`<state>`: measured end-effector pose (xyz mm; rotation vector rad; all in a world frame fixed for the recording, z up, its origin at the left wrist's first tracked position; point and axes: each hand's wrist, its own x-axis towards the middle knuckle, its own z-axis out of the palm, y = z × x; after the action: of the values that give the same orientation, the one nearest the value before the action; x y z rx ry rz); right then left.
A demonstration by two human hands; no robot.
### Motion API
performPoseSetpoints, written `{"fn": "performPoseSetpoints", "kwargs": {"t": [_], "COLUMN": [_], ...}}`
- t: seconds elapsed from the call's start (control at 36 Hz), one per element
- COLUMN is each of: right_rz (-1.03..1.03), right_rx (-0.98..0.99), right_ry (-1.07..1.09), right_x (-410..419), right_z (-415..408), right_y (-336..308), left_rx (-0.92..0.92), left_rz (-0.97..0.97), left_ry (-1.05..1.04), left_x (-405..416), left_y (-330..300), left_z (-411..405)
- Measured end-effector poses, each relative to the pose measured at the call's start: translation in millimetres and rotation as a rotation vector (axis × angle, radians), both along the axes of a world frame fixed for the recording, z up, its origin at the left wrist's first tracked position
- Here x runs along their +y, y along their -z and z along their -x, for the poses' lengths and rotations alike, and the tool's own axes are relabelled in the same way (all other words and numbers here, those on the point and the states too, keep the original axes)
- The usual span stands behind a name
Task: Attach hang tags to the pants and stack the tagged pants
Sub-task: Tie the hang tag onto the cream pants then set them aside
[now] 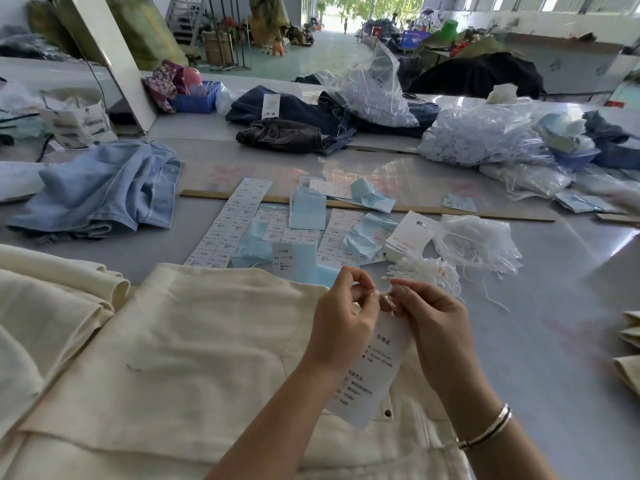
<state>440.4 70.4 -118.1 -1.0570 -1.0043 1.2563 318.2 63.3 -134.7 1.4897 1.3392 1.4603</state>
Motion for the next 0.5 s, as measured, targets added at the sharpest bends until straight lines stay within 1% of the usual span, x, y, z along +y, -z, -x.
{"fn": "performPoseSetpoints", "kwargs": {"t": [0.5], "right_rz": [-0.031], "right_rx": [-0.039], "right_ry": [0.005], "right_x": [-3.0], "right_z": [3.4], "right_y": [0.4], "left_rx": [-0.006], "left_rz": [0.017], "left_ry": [-0.004], "left_x": [1.6], "left_y": [1.4], "left_z": [-1.4]}}
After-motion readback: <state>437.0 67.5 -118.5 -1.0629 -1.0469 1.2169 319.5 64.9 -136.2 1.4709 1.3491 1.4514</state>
